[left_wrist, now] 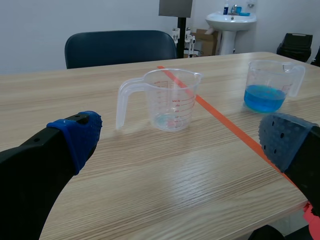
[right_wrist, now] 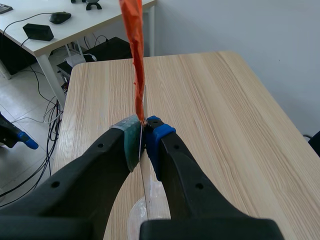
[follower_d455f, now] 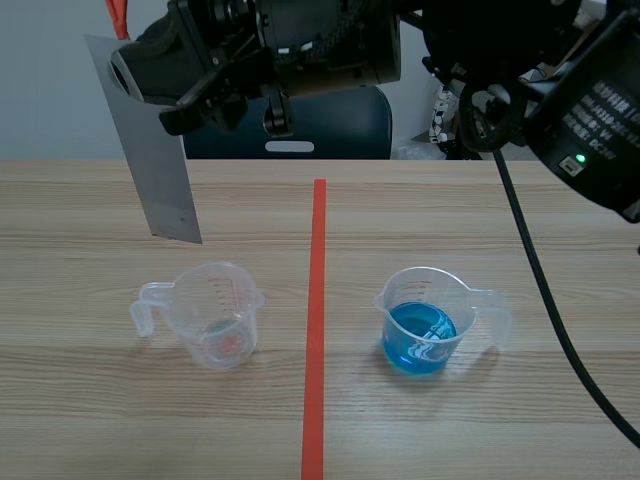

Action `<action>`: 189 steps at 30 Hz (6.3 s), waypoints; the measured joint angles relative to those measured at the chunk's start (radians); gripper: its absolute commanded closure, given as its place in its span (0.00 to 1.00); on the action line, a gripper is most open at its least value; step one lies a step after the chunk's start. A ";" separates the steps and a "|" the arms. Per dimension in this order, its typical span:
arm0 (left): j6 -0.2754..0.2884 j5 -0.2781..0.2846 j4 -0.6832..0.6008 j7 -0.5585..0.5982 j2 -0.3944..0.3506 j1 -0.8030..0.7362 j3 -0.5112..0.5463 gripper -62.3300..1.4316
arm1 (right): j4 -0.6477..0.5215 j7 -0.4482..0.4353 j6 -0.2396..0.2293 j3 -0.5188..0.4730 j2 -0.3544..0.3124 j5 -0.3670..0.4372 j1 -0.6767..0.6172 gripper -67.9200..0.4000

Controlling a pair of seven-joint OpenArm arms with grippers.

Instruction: Do the redox reaction experiment. move the plate over the blue solution

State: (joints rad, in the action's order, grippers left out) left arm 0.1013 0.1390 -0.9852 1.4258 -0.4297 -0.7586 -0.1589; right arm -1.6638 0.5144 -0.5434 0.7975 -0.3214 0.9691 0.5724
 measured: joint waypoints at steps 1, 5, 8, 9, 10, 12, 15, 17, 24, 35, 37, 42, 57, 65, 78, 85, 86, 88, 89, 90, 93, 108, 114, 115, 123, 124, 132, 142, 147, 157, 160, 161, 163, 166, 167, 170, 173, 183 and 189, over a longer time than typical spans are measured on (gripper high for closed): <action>-0.001 0.000 0.000 0.000 0.000 0.000 0.000 0.00 | 0.000 0.000 0.000 0.000 0.000 0.000 0.000 0.99; -0.001 0.000 0.000 0.000 0.000 0.000 0.000 0.00 | 0.000 0.000 0.000 0.000 0.000 0.000 0.000 0.99; -0.001 0.000 0.000 0.000 0.000 0.000 0.000 0.00 | 0.000 0.000 0.000 0.000 0.000 0.000 0.000 0.99; -0.001 0.000 0.000 0.000 0.000 0.000 0.000 0.00 | 0.000 0.000 0.000 0.000 0.000 0.000 0.000 0.99; -0.001 0.000 0.000 0.000 0.000 0.000 0.000 0.00 | 0.000 0.000 0.000 0.000 0.000 0.000 0.000 0.99; -0.001 0.000 0.000 0.000 0.000 0.000 0.000 0.00 | 0.000 0.000 0.000 0.000 0.000 0.000 0.000 0.99; -0.001 0.000 0.000 0.000 0.000 0.000 0.000 0.00 | 0.000 0.000 0.000 0.000 0.000 0.000 0.000 0.99; -0.002 0.000 0.000 0.000 0.000 0.000 0.000 0.00 | 0.000 0.000 0.000 0.000 0.000 0.000 0.000 0.99; -0.003 0.000 0.000 0.000 0.000 0.000 0.000 0.00 | 0.000 0.000 0.000 0.000 0.000 0.000 0.000 0.99; -0.003 0.000 0.000 0.000 0.000 0.000 0.000 0.00 | 0.000 -0.024 -0.033 0.000 -0.006 0.002 0.000 0.99; -0.003 0.000 0.000 0.000 0.000 0.000 0.000 0.00 | 0.000 -0.042 -0.033 0.000 -0.020 0.005 0.000 0.99; -0.003 0.000 0.000 0.000 0.000 0.000 0.000 0.00 | -0.001 -0.068 -0.041 -0.001 -0.084 0.035 0.000 0.99; 0.113 -0.012 -0.061 0.000 -0.076 0.000 0.000 0.00 | -0.004 -0.172 -0.183 -0.050 -0.339 0.202 0.000 0.98; 0.135 -0.011 -0.093 0.000 -0.111 0.000 0.000 0.00 | -0.004 -0.297 -0.195 -0.051 -0.541 0.199 -0.002 0.99; 0.210 -0.013 -0.201 -0.159 -0.139 0.000 0.005 0.00 | -0.005 -0.462 -0.194 -0.052 -0.771 0.199 -0.048 0.99; 0.325 -0.014 -0.323 -0.362 -0.144 0.081 0.011 0.00 | -0.005 -0.534 -0.194 -0.052 -0.833 0.179 -0.115 0.99; 0.332 -0.015 -0.335 -0.387 -0.146 0.098 0.011 0.00 | -0.005 -0.560 -0.194 -0.052 -0.848 0.175 -0.123 0.99; 0.348 -0.016 -0.357 -0.444 -0.150 0.132 0.011 0.00 | -0.007 -0.591 -0.195 -0.052 -0.879 0.165 -0.140 0.99; 0.355 -0.016 -0.368 -0.478 -0.150 0.148 0.011 0.00 | -0.009 -0.609 -0.194 -0.052 -0.896 0.153 -0.150 0.99; 0.375 -0.016 -0.377 -0.507 -0.150 0.166 0.013 0.00 | -0.011 -0.636 -0.194 -0.052 -0.911 0.138 -0.159 0.99; 0.421 -0.018 -0.413 -0.549 -0.150 0.206 0.026 0.00 | -0.028 -0.716 -0.194 -0.052 -0.954 0.085 -0.196 0.99; 0.553 -0.015 -0.533 -0.805 -0.152 0.411 0.035 0.71 | -0.050 -0.956 -0.194 -0.052 -1.056 -0.045 -0.293 0.99; 0.592 -0.055 -0.533 -0.948 -0.064 0.489 0.035 0.87 | -0.050 -0.956 -0.150 -0.052 -1.052 -0.042 -0.293 0.99; 0.593 -0.068 -0.533 -0.972 -0.044 0.502 0.035 0.88 | -0.050 -0.955 -0.150 -0.052 -1.049 -0.041 -0.293 0.99; 0.593 -0.098 -0.533 -1.069 0.042 0.580 -0.045 0.91 | -0.049 -0.845 -0.153 -0.052 -0.955 -0.040 -0.291 0.99; 0.593 -0.099 -0.533 -1.101 0.048 0.593 -0.062 0.91 | -0.049 -0.847 -0.152 -0.052 -0.950 -0.038 -0.291 0.99; 0.593 -0.098 -0.533 -1.154 0.090 0.648 -0.148 0.91 | -0.049 -0.849 -0.152 -0.052 -0.951 -0.008 -0.287 0.99; 0.566 -0.160 -0.531 -1.193 0.132 0.657 -0.174 0.91 | -0.049 -0.845 -0.130 -0.052 -0.951 -0.008 -0.282 0.99; 0.529 -0.165 -0.531 -1.190 0.156 0.657 -0.182 0.91 | -0.049 -0.841 -0.130 -0.052 -0.951 -0.008 -0.282 0.99; 0.489 -0.165 -0.477 -1.198 0.155 0.657 -0.180 0.91 | -0.049 -0.837 -0.130 -0.052 -0.951 -0.008 -0.282 0.99; 0.486 -0.164 -0.441 -1.159 0.155 0.656 -0.180 0.91 | -0.049 -0.837 -0.131 -0.052 -0.951 -0.008 -0.282 0.99; 0.486 -0.165 -0.431 -1.155 0.155 0.656 -0.180 0.91 | -0.049 -0.837 -0.131 -0.052 -0.951 -0.008 -0.282 0.99; 0.486 -0.165 -0.414 -1.139 0.155 0.656 -0.180 0.91 | -0.049 -0.837 -0.131 -0.052 -0.951 -0.008 -0.282 0.99; 0.486 -0.165 -0.412 -1.120 0.155 0.656 -0.180 0.91 | -0.049 -0.837 -0.131 -0.052 -0.951 -0.008 -0.282 0.99; 0.486 -0.164 -0.412 -1.113 0.155 0.656 -0.180 0.91 | -0.049 -0.837 -0.131 -0.052 -0.951 -0.008 -0.282 0.99; 0.486 -0.165 -0.412 -1.114 0.155 0.656 -0.180 0.91 | -0.049 -0.837 -0.131 -0.052 -0.951 -0.008 -0.282 0.99; 0.486 -0.166 -0.412 -1.094 0.155 0.656 -0.180 0.91 | -0.049 -0.837 -0.131 -0.052 -0.951 -0.008 -0.282 0.99; 0.486 -0.219 -0.412 -1.067 0.155 0.656 -0.180 0.91 | -0.049 -0.837 -0.131 -0.052 -0.951 -0.008 -0.282 0.99; 0.486 -0.233 -0.412 -1.065 0.155 0.657 -0.180 0.91 | -0.049 -0.837 -0.131 -0.052 -0.951 -0.008 -0.282 0.99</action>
State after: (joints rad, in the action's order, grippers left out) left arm 0.5873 -0.0940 -1.3975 0.3607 -0.2749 -0.1020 -0.3393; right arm -1.7130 -0.3229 -0.6743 0.7456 -1.2720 0.9607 0.2905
